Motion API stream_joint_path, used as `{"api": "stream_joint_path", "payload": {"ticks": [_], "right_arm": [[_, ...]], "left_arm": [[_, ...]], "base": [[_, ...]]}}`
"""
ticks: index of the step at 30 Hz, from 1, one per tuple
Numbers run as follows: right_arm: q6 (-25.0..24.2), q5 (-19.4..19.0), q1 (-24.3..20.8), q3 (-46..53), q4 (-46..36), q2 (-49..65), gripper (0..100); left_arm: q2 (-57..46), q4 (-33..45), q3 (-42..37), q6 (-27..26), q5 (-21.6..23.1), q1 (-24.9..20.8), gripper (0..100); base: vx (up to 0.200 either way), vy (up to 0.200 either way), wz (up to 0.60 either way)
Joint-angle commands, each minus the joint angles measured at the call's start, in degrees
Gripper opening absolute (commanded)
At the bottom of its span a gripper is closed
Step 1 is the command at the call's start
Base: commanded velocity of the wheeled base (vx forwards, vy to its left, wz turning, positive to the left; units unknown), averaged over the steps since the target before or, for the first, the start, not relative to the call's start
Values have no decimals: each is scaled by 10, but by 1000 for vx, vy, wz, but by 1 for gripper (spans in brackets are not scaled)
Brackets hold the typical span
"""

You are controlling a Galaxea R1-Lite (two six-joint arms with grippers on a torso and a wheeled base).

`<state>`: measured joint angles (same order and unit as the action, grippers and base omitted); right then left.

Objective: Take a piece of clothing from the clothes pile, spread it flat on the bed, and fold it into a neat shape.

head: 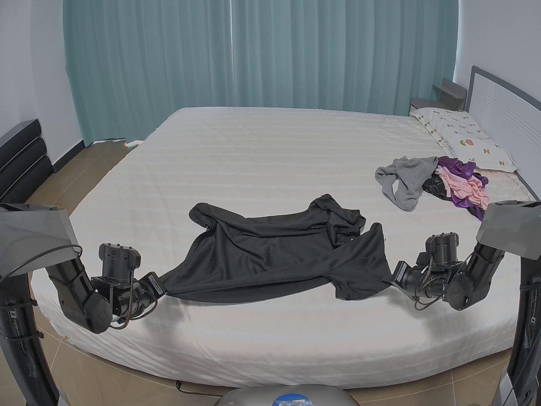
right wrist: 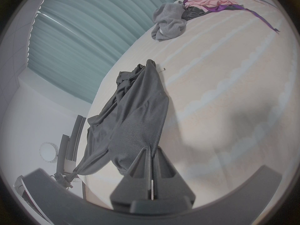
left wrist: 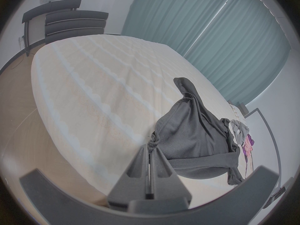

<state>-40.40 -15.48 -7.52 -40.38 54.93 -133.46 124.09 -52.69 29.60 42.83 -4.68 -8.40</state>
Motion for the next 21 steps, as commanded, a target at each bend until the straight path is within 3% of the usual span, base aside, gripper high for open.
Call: {"api": "stream_joint_path", "payload": {"ticks": [1, 7, 21], "right_arm": [[-6, -3, 5, 65, 1, 80, 0], [-5, -3, 16, 147, 2, 152, 0], [12, 2, 18, 282, 0, 237, 0]], "left_arm": [[-39, 1, -16, -2, 0, 8, 0], [-67, 1, -54, -45, -1, 14, 0], [-131, 68, -119, -71, 0, 12, 0]], "base": [[0, 0, 0], [0, 0, 0], [0, 0, 0]]}}
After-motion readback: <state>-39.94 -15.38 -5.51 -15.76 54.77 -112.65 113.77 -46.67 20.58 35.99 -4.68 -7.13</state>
